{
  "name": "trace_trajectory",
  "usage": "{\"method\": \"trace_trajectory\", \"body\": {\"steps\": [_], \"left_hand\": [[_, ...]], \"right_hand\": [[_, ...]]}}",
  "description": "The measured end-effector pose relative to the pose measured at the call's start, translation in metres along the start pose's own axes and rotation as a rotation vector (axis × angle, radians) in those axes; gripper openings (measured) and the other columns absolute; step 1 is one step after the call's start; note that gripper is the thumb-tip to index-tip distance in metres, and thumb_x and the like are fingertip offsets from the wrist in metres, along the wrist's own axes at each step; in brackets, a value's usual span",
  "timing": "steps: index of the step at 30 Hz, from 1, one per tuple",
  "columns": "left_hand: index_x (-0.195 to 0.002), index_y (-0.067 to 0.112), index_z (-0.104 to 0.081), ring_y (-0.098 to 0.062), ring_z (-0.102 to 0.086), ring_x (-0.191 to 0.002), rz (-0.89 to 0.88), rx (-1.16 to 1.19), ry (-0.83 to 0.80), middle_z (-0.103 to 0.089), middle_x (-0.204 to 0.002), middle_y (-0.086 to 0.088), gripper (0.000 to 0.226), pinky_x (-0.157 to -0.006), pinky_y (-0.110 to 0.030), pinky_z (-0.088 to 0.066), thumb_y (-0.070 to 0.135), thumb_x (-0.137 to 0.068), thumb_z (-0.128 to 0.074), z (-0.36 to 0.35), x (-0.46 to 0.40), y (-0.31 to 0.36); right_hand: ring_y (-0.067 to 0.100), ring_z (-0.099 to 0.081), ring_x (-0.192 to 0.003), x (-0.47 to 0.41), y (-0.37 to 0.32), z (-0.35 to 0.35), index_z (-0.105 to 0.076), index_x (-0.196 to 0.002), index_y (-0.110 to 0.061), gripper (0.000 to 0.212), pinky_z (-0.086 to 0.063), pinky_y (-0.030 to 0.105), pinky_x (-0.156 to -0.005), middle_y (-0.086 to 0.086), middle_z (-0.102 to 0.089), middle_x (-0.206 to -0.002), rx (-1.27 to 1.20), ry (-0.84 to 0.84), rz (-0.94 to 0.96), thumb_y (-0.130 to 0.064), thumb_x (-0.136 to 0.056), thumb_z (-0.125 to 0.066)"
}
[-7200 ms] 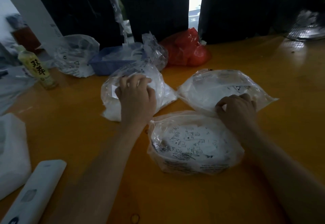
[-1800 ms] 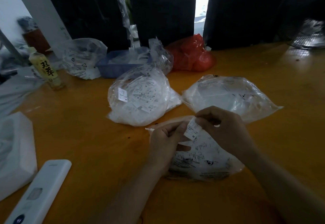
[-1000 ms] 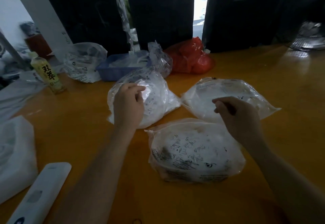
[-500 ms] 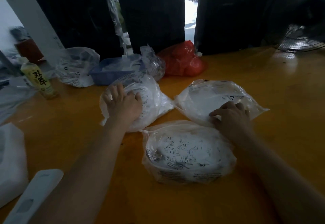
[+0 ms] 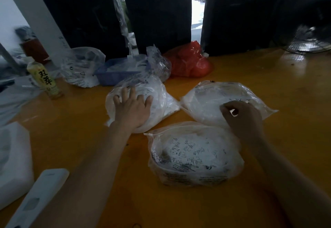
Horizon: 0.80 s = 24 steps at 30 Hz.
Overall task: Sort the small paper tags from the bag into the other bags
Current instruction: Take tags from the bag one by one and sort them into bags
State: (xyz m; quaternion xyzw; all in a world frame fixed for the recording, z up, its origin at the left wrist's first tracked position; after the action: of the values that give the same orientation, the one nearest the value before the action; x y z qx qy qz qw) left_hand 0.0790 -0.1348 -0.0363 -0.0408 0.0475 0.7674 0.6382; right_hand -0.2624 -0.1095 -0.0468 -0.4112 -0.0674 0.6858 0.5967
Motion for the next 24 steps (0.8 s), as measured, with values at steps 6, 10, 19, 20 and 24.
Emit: {"method": "trace_trajectory", "body": {"steps": [6,10,19,20,24], "left_hand": [[-0.150,0.019,-0.049,-0.036,-0.020,-0.150,0.034,0.057,0.303,-0.028,-0.166,-0.012,0.058,-0.118,-0.058,-0.019,0.047,-0.108,-0.020,0.030,0.028,0.013],[-0.123,0.021,-0.063,-0.004,-0.057,-0.108,-0.261,0.656,0.443,-0.066,-0.116,0.005,0.048,-0.089,-0.030,-0.047,0.054,-0.104,-0.033,0.040,0.086,0.061],[-0.109,0.025,-0.075,-0.009,-0.075,-0.094,0.045,1.389,-0.218,-0.079,-0.097,0.010,0.026,-0.079,-0.025,-0.061,0.032,-0.086,-0.085,-0.018,0.114,0.078],[-0.102,0.021,-0.076,-0.012,-0.076,-0.091,0.091,1.483,-0.246,-0.079,-0.093,0.007,0.018,-0.078,-0.025,-0.061,0.022,-0.086,-0.085,-0.022,0.114,0.078],[-0.114,0.014,-0.072,-0.016,-0.076,-0.097,0.158,1.715,-0.292,-0.080,-0.100,-0.002,0.033,-0.077,-0.023,-0.059,0.011,-0.083,-0.085,-0.025,0.114,0.079]], "right_hand": [[0.007,-0.059,-0.078,0.015,-0.032,0.002,-0.074,-0.106,-0.017,0.012,-0.045,0.017,-0.072,-0.015,-0.063,-0.089,-0.046,-0.079,0.192,-0.017,-0.095,-0.070],[-0.001,-0.056,-0.079,0.027,-0.053,-0.007,-0.073,-0.110,-0.020,0.019,-0.045,0.018,-0.072,-0.016,-0.061,-0.092,-0.071,-0.210,0.330,-0.019,-0.093,-0.066],[-0.006,-0.061,-0.084,0.040,-0.061,-0.015,-0.067,-0.119,-0.028,0.028,-0.050,0.010,-0.071,-0.025,-0.061,-0.087,-0.201,-0.366,0.380,-0.026,-0.092,-0.070],[-0.002,-0.063,-0.083,0.039,-0.059,-0.015,-0.065,-0.122,-0.029,0.032,-0.053,0.014,-0.072,-0.022,-0.063,-0.087,-0.236,-0.360,0.338,-0.027,-0.091,-0.071],[0.009,-0.069,-0.083,0.037,-0.055,-0.018,-0.054,-0.132,-0.036,0.048,-0.060,0.027,-0.077,-0.016,-0.068,-0.097,-0.459,-0.444,0.118,-0.031,-0.089,-0.075]]}}
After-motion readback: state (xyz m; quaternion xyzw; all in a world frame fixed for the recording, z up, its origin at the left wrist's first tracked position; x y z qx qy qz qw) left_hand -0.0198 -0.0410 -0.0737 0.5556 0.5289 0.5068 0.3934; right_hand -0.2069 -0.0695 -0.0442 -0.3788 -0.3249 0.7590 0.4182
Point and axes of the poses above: each hand's wrist, its own x-axis away from the middle knuckle, its own z-axis out of the back of the hand, y = z × x, the point moved 4 cm from there along -x, towards the middle knuckle
